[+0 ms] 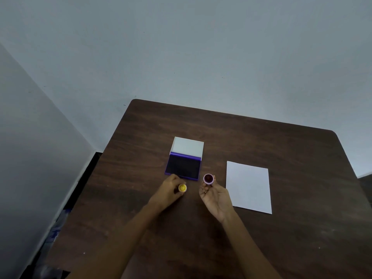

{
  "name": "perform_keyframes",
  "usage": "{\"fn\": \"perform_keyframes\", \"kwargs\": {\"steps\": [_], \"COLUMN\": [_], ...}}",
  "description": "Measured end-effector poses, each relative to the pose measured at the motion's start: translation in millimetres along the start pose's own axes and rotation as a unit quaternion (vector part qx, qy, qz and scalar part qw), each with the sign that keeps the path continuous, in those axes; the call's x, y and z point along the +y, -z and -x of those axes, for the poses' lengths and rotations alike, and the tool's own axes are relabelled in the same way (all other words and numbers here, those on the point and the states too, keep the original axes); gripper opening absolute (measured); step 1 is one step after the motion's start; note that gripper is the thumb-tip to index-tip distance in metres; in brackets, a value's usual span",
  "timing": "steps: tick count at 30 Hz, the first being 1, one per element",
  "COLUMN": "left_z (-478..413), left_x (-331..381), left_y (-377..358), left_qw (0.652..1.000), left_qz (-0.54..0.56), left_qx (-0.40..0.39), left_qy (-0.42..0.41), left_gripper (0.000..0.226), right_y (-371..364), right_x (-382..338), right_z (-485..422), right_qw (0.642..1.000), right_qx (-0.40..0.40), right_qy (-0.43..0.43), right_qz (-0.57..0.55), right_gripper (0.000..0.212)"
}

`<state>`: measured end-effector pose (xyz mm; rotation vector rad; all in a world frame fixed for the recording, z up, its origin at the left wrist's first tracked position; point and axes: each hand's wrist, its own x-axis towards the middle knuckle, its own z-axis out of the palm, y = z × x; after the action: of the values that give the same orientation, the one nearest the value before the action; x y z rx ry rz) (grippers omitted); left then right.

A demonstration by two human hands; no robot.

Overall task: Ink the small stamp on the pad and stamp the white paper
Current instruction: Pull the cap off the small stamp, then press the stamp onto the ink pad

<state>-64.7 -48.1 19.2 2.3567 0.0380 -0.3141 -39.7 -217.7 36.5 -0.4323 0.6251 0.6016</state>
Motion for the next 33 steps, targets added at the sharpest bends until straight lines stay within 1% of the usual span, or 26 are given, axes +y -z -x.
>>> {"fn": "perform_keyframes", "kwargs": {"steps": [2,6,9,10,13,14,16,17,18,20,21,23,25,26,27,28,29,33], "left_z": [1.1,-2.7,-5.4,-5.8,-8.6,-10.2,-16.6,-19.6,-22.4,-27.3,-29.1,-31.8,-34.3,-34.9,-35.9,-36.5,-37.1,-38.6], "left_x": [-2.8,-5.2,-9.8,-12.3,-19.7,-21.7,-26.4,-27.5,-28.7,-32.8,-34.7,-37.9,-40.2,-41.0,-41.8,-42.8,-43.9,-49.4], "left_y": [-5.2,-7.6,-3.8,-1.6,8.8,12.3,20.1,23.2,25.8,28.6,28.8,27.9,26.1,25.2,24.4,23.6,22.9,22.7], "left_qw": [1.0,1.0,1.0,1.0,0.999,0.998,0.993,0.991,0.99,0.99,0.99,0.99,0.991,0.991,0.991,0.99,0.99,0.991], "left_qz": [-0.006,-0.005,-0.001,-0.001,0.011,0.019,0.043,0.059,0.073,0.089,0.091,0.093,0.088,0.087,0.088,0.09,0.094,0.091], "left_qx": [-0.014,-0.005,-0.014,-0.01,0.042,0.066,0.108,0.119,0.12,0.109,0.104,0.099,0.1,0.101,0.102,0.103,0.104,0.099], "left_qy": [0.003,-0.004,-0.012,-0.018,-0.021,-0.014,-0.004,-0.001,0.003,0.011,0.016,0.025,0.028,0.027,0.025,0.021,0.019,0.016], "left_gripper": [0.035,0.036,0.043,0.041,0.027,0.025,0.03,0.035,0.042,0.056,0.061,0.065,0.064,0.063,0.061,0.061,0.06,0.065], "right_y": [-2.6,-4.1,-5.8,-6.4,-11.1,-12.9,-18.9,-22.4,-26.6,-34.5,-38.2,-45.6,-53.6,-57.1,-59.9,-62.4,-64.1,-66.2], "right_x": [0.0,-1.0,-2.3,-2.7,-3.3,-3.4,-2.8,-2.3,-1.5,1.6,3.9,9.4,14.8,17.5,19.8,21.9,23.5,29.9], "right_z": [-1.2,-9.6,-16.6,-19.0,-27.0,-29.9,-38.8,-42.3,-45.6,-52.1,-55.7,-64.4,-72.9,-76.6,-80.1,-82.8,-84.4,-84.9], "right_qw": [1.0,0.999,0.998,0.997,0.993,0.991,0.98,0.966,0.938,0.846,0.805,0.739,0.664,0.629,0.601,0.582,0.57,0.543], "right_qx": [-0.009,-0.023,-0.028,-0.03,-0.034,-0.032,-0.02,-0.008,0.009,0.042,0.052,0.061,0.056,0.047,0.038,0.03,0.024,-0.004], "right_qy": [0.002,0.018,0.026,0.029,0.035,0.04,0.064,0.086,0.114,0.176,0.205,0.259,0.308,0.32,0.324,0.323,0.32,0.308], "right_qz": [0.007,0.02,0.052,0.063,0.103,0.121,0.187,0.245,0.327,0.501,0.555,0.619,0.679,0.707,0.729,0.746,0.757,0.781], "right_gripper": [0.015,0.014,0.016,0.016,0.015,0.015,0.019,0.018,0.016,0.011,0.009,0.014,0.016,0.017,0.017,0.017,0.016,0.014]}}
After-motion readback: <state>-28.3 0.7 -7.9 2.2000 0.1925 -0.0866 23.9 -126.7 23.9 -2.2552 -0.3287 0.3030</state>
